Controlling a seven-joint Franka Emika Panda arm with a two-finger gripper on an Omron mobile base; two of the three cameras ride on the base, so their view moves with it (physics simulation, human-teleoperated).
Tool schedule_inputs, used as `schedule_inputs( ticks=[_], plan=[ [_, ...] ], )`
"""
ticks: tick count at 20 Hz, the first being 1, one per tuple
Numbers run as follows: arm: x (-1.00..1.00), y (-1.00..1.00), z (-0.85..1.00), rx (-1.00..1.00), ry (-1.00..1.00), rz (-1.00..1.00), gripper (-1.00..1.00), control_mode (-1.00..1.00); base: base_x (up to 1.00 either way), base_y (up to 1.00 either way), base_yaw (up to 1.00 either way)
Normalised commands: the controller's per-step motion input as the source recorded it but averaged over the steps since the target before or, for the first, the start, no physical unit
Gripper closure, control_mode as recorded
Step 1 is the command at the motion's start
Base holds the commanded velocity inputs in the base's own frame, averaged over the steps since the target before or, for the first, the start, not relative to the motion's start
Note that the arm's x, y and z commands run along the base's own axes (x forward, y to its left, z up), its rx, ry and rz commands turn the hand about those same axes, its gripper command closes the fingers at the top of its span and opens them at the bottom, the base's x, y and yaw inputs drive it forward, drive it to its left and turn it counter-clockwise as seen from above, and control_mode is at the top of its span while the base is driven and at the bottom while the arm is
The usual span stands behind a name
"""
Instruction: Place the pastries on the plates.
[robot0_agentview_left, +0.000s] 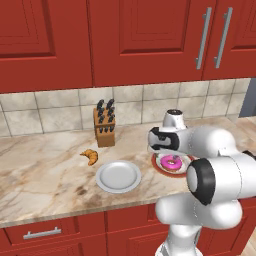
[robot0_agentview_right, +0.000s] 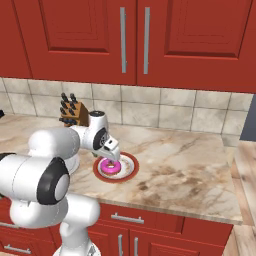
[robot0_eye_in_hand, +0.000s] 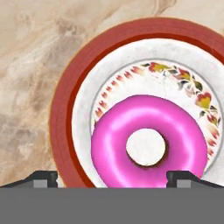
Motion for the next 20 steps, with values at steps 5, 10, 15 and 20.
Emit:
schedule_inputs(
  ticks=[5, 10, 15, 20],
  plan=[
    [0.13, 0.75, 0.00, 0.00, 0.00, 0.01, -1.00, -1.00, 0.00, 0.00, 0.00],
    [0.33, 0.62, 0.00, 0.00, 0.05, 0.07, -1.00, -1.00, 0.00, 0.00, 0.00],
    [0.16, 0.48, 0.00, 0.00, 0.01, 0.10, -1.00, -1.00, 0.00, 0.00, 0.00],
    [0.06, 0.49, 0.00, 0.00, 0.00, 0.09, -1.00, -1.00, 0.00, 0.00, 0.00]
  ],
)
